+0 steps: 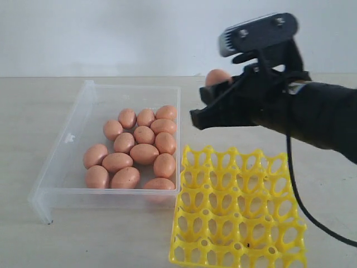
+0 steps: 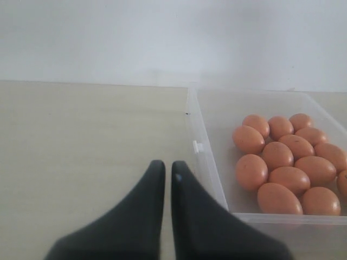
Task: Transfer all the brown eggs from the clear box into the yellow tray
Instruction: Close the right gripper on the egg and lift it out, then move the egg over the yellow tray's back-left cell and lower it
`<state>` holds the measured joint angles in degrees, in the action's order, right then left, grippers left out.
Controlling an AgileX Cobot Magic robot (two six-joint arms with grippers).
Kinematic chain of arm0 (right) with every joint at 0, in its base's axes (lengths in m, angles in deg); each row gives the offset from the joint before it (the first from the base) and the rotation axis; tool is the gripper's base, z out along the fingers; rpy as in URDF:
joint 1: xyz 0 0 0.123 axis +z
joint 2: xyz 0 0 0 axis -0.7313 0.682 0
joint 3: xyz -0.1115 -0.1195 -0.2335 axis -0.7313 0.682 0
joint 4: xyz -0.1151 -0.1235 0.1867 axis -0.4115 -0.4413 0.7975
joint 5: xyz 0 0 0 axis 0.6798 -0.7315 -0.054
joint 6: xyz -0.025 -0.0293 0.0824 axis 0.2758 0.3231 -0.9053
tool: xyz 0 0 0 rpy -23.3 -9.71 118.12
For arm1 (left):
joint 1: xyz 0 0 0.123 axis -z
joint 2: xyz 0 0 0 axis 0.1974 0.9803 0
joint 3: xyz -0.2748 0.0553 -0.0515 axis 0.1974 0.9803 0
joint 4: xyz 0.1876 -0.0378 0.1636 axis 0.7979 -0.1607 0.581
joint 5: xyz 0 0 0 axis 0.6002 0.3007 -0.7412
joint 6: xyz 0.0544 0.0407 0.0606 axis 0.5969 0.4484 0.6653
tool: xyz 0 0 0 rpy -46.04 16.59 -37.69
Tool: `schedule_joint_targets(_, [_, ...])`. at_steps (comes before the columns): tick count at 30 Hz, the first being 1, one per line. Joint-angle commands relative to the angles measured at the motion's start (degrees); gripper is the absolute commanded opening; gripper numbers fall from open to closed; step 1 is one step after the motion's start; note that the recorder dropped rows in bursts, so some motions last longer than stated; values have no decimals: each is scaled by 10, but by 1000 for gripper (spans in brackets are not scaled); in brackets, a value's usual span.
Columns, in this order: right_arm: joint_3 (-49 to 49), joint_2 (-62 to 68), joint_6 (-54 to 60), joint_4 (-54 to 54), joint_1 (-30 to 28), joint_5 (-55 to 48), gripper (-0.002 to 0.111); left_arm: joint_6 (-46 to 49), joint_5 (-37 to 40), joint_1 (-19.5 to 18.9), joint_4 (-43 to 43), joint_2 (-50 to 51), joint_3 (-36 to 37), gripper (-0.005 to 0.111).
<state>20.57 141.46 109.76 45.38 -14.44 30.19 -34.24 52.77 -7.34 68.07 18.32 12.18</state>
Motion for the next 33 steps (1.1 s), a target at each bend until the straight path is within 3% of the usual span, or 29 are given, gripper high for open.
schedule_joint_targets(1, [58,-28,-176,3,-13,174,0,1,-5,-2,-1,-1,1,4])
schedule_joint_targets(5, [69,-17,-412,-76,-93,173,0,1,-5,-2,-1,-1,1,4])
schedule_joint_targets(7, [69,-4,-557,-230,-164,177,0,1,-5,-2,-1,-1,1,4])
schedule_joint_targets(10, [57,26,-794,-548,-271,221,0,1,-5,-2,-1,-1,1,4])
schedule_joint_targets(11, [39,59,-946,-748,-345,291,0,1,-5,-2,-1,-1,1,4])
schedule_joint_targets(12, [28,75,-993,-815,-371,326,0,1,-5,-2,-1,-1,1,4])
schedule_joint_targets(13, [-6,120,-1070,-948,-422,424,0,1,-5,-2,-1,-1,1,4])
schedule_joint_targets(15, [-52,190,-1120,-1043,-453,518,0,1,-5,-2,-1,-1,1,4])
schedule_joint_targets(19, [-135,272,-1147,-1174,-432,518,0,1,-5,-2,-1,-1,1,4])
schedule_joint_targets(26, [-156,338,-1049,-1187,-355,518,0,1,-5,-2,-1,-1,1,4])
schedule_joint_targets(33, [-156,340,-969,-1185,-282,354,0,1,-5,-2,-1,-1,1,4])
